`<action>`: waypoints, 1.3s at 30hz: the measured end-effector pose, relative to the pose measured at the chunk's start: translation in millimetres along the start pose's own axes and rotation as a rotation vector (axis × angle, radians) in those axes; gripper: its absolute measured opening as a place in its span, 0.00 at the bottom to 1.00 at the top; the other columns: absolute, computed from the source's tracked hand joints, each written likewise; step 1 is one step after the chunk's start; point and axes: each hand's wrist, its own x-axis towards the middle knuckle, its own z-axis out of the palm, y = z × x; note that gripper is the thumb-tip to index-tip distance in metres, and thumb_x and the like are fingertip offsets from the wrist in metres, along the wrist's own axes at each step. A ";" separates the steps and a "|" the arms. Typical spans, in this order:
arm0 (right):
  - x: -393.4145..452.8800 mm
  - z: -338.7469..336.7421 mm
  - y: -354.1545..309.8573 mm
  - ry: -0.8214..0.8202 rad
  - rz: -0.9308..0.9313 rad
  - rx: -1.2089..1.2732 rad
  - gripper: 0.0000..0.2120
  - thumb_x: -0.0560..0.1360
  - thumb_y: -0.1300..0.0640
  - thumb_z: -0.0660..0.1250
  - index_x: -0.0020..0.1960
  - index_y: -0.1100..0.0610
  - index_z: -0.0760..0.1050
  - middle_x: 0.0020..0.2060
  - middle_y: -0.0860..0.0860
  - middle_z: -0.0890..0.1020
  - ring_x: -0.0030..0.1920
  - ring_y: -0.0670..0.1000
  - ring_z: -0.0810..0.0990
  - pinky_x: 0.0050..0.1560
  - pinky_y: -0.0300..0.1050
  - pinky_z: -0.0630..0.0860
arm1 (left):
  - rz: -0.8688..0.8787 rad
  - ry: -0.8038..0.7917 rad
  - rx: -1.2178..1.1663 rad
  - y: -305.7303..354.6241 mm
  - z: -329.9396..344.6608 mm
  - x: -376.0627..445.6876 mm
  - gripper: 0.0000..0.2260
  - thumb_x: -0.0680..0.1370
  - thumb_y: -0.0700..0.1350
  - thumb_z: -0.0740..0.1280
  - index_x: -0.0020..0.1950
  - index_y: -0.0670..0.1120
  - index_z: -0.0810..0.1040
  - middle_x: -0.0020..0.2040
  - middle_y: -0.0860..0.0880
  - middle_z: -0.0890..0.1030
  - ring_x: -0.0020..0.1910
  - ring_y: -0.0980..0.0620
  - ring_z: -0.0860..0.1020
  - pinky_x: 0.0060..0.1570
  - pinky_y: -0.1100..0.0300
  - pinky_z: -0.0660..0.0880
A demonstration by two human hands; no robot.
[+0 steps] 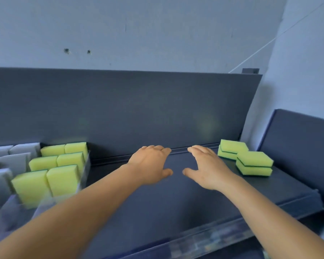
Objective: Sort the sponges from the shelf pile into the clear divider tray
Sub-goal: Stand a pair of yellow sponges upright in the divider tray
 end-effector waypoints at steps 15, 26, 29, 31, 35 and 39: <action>7.2 -26.1 172.8 0.028 0.313 -0.065 0.28 0.76 0.43 0.60 0.72 0.56 0.60 0.70 0.54 0.67 0.70 0.58 0.62 0.70 0.49 0.60 | 0.137 -0.051 -0.092 129.3 35.8 137.6 0.30 0.80 0.57 0.58 0.78 0.49 0.52 0.78 0.51 0.58 0.75 0.50 0.59 0.73 0.52 0.55; 23.6 -13.2 227.5 0.018 0.418 0.098 0.28 0.78 0.40 0.54 0.73 0.53 0.60 0.72 0.50 0.60 0.66 0.59 0.68 0.64 0.49 0.68 | 0.157 -0.134 -0.044 160.1 61.2 222.2 0.24 0.83 0.54 0.47 0.77 0.48 0.57 0.80 0.50 0.49 0.78 0.49 0.48 0.75 0.48 0.51; 31.1 -9.7 232.0 0.040 0.388 0.168 0.24 0.78 0.40 0.54 0.70 0.49 0.64 0.70 0.49 0.62 0.65 0.58 0.70 0.64 0.49 0.69 | 0.123 -0.142 -0.092 156.6 64.5 231.8 0.21 0.83 0.53 0.46 0.72 0.47 0.66 0.80 0.49 0.49 0.78 0.48 0.45 0.75 0.47 0.50; 35.6 -8.3 233.5 0.046 0.379 0.204 0.20 0.78 0.41 0.55 0.66 0.47 0.67 0.67 0.50 0.64 0.61 0.57 0.73 0.60 0.47 0.71 | 0.092 -0.170 -0.113 151.8 64.7 232.5 0.20 0.83 0.52 0.47 0.69 0.47 0.68 0.79 0.46 0.50 0.78 0.46 0.46 0.74 0.47 0.50; 44.4 -4.8 227.0 0.007 0.326 0.250 0.14 0.78 0.44 0.57 0.62 0.45 0.68 0.63 0.49 0.68 0.56 0.53 0.74 0.50 0.42 0.68 | 0.050 -0.162 0.034 137.8 62.2 217.0 0.14 0.82 0.48 0.51 0.61 0.45 0.71 0.65 0.43 0.69 0.62 0.44 0.69 0.65 0.51 0.62; 56.0 -1.0 209.7 -0.041 0.251 0.307 0.11 0.77 0.48 0.60 0.60 0.43 0.68 0.62 0.47 0.67 0.50 0.51 0.74 0.41 0.42 0.69 | -0.031 -0.011 -0.044 112.4 56.7 193.2 0.14 0.79 0.46 0.58 0.63 0.46 0.65 0.59 0.45 0.74 0.57 0.44 0.72 0.60 0.53 0.67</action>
